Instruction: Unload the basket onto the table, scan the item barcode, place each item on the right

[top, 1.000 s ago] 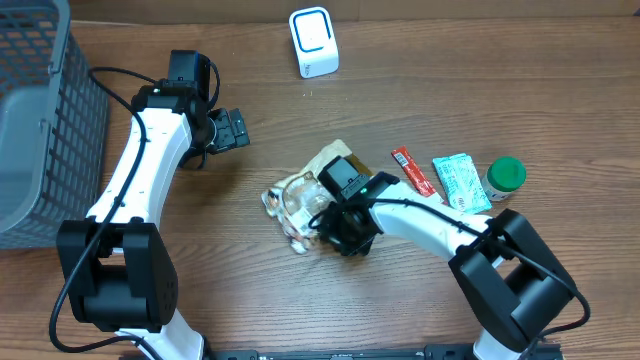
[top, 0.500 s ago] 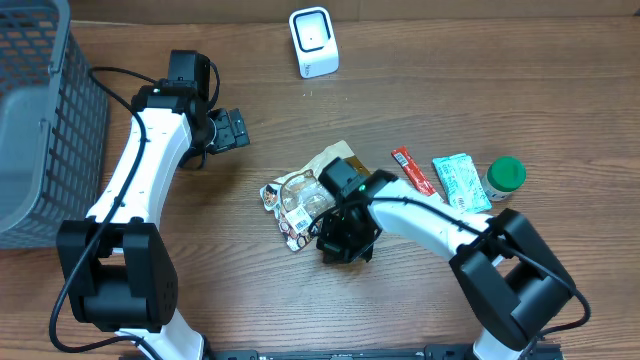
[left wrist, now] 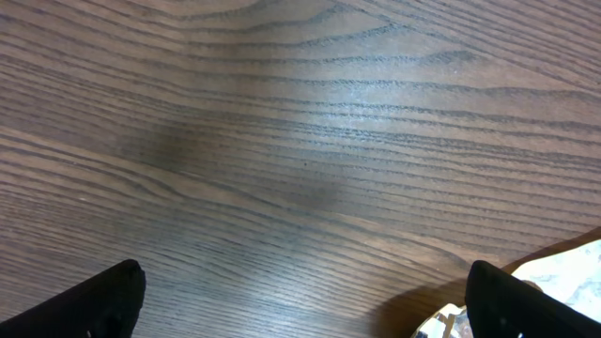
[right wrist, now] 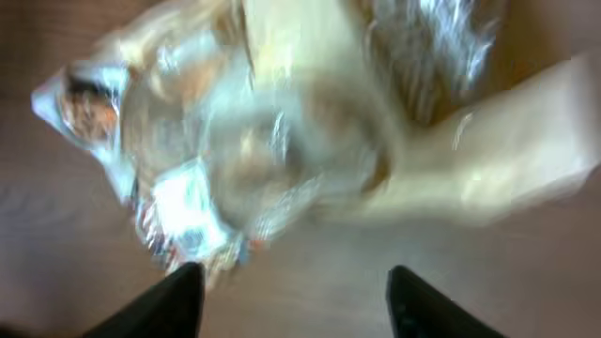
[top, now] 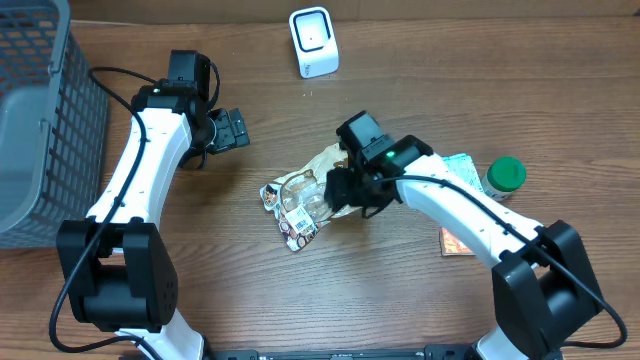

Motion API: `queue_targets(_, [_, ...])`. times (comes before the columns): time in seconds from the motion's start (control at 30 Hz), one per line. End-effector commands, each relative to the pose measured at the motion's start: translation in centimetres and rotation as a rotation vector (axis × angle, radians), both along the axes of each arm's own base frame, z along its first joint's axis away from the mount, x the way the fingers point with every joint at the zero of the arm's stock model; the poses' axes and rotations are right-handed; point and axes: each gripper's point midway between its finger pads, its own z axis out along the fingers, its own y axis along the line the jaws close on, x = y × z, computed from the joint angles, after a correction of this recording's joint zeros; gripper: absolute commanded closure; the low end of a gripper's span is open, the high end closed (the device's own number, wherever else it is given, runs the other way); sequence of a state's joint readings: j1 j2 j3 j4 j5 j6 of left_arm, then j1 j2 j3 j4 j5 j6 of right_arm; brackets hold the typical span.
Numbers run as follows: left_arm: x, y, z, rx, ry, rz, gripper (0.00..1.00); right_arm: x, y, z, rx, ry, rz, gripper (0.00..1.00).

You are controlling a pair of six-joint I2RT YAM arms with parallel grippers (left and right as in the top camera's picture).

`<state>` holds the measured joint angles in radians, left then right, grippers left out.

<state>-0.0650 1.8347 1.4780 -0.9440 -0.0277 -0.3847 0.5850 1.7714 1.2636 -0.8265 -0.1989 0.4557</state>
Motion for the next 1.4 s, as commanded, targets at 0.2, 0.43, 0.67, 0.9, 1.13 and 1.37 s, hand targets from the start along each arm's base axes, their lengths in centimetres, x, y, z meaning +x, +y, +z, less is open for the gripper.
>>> queue_targets(0.2, [0.4,0.0,0.8,0.009,-0.025,-0.018,0.00,4.0,0.4,-1.1,-0.079,-0.220,0.174,0.39])
queue_targets(0.43, [0.3,0.0,0.8,0.009,-0.024,-0.018,0.00,5.7,-0.1,-2.6,-0.157,-0.283,0.215,0.38])
queue_targets(0.67, [0.4,0.0,0.8,0.010,-0.025,-0.018,0.00,5.5,-0.5,-5.0,-0.192,-0.239,0.219,0.30])
queue_targets(0.9, [0.4,0.0,0.8,0.009,-0.025,-0.018,0.00,4.3,0.3,-6.9,-0.149,-0.163,0.247,0.29])
queue_targets(1.13, [0.4,0.0,0.8,0.010,-0.025,-0.018,0.00,3.2,0.3,-7.9,-0.172,-0.124,0.266,0.35])
queue_targets(1.37, [0.4,0.0,0.8,0.009,-0.025,-0.018,0.00,2.5,0.6,-8.0,-0.182,-0.105,0.263,0.48])
